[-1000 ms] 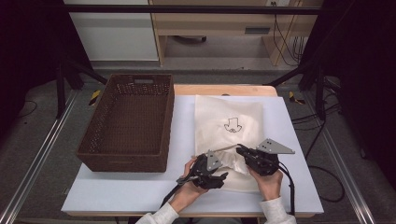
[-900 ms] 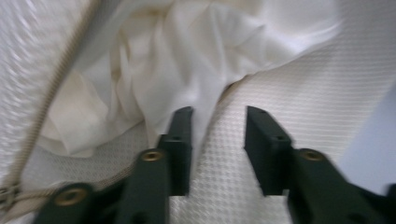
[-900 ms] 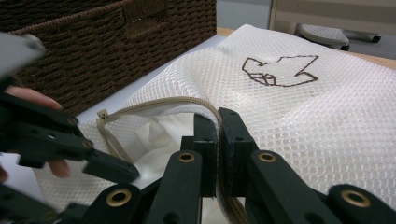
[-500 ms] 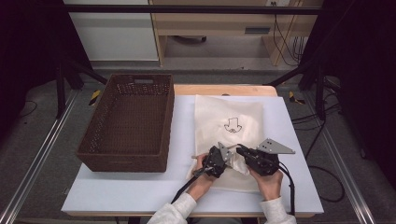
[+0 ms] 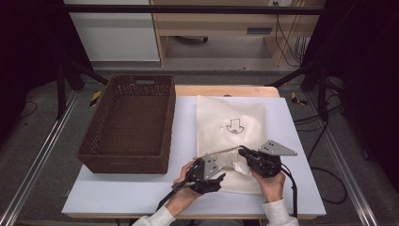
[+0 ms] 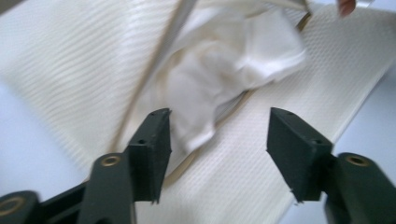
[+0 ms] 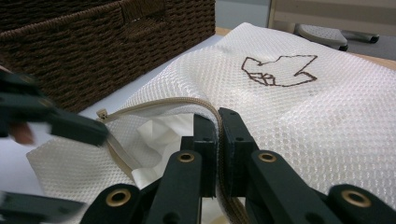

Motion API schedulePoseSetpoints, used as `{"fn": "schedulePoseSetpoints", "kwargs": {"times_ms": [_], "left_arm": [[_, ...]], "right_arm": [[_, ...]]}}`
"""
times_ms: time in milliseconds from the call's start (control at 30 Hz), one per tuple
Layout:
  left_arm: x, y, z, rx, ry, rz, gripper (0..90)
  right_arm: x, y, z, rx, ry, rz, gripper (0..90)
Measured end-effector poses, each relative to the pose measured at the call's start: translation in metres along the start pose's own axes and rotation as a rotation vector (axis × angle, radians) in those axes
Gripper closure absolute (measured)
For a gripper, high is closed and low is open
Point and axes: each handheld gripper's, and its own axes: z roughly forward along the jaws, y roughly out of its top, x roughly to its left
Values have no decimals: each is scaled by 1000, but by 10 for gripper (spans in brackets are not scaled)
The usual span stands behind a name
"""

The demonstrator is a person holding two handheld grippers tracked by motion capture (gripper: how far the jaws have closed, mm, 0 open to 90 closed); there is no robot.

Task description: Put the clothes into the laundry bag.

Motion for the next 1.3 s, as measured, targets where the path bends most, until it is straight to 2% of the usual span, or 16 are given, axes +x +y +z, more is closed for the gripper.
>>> {"fn": "schedulePoseSetpoints", "kwargs": {"times_ms": [133,233,300,433,533,633,700,767,833,867,967,1100,1233,1300], "left_arm": [[17,-20,-16,22,47,-77,329],[25,-35,-17,64,60,-114,323],[30,-42,-14,82,43,-148,332],[33,-53,-6,100,-13,-197,487],[34,-60,-1,90,-52,-239,643],[33,-62,0,91,-55,-245,768],[33,-63,1,95,-55,-253,817],[32,-65,2,84,-49,-243,828],[32,-66,2,78,-47,-240,830],[31,-67,2,73,-47,-235,830],[32,-67,2,70,-47,-237,829],[30,-67,2,68,-41,-228,828],[30,-67,2,68,-39,-226,826],[30,-67,2,67,-39,-226,826]], "right_arm": [[0,0,1,8,2,2,860],[0,0,1,8,1,1,860],[0,0,1,9,-1,0,859],[1,-1,1,17,-3,-4,849],[2,-1,2,20,-6,-11,818],[4,-2,4,29,-15,-23,781],[5,-2,4,27,-24,-25,677],[8,0,2,13,-36,-32,585],[11,1,-1,2,-62,-39,454],[13,2,-3,7,-75,-35,421],[17,4,-11,-8,-70,-29,337],[25,5,-24,-26,-72,-32,309],[33,-1,-33,15,-57,-46,360],[36,-8,-36,29,-67,-45,378]]}}
